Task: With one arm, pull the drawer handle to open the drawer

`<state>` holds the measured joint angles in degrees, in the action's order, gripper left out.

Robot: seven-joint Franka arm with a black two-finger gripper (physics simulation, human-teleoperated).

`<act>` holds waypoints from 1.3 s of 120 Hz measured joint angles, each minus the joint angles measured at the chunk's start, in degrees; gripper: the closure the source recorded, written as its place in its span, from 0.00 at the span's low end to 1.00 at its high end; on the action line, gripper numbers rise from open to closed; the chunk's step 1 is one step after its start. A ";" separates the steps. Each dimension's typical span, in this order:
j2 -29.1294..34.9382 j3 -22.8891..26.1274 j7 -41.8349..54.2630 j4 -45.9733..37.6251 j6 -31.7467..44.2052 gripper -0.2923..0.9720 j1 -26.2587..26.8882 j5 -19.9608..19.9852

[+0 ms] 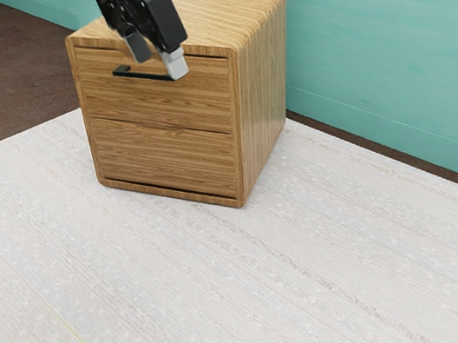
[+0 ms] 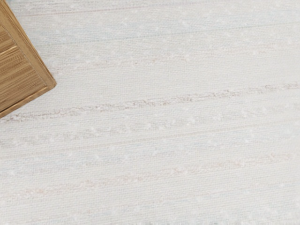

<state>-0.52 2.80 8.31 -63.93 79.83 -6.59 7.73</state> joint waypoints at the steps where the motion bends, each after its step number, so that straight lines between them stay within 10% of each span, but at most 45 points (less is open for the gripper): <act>1: 0.00 0.00 0.00 0.00 -0.08 0.25 0.37 -0.09; 28: 4.13 0.17 0.07 -8.49 -2.86 0.25 8.88 -0.75; 42: 11.31 -0.05 1.54 -18.13 -2.74 0.25 -6.38 -1.20; 55: 17.06 -0.09 4.43 -26.15 -0.13 0.25 -8.58 -3.05; 156: 24.14 -0.34 70.33 -47.39 39.87 0.25 -6.40 -10.47</act>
<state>23.62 2.46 78.64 -111.32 119.70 -13.00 -2.73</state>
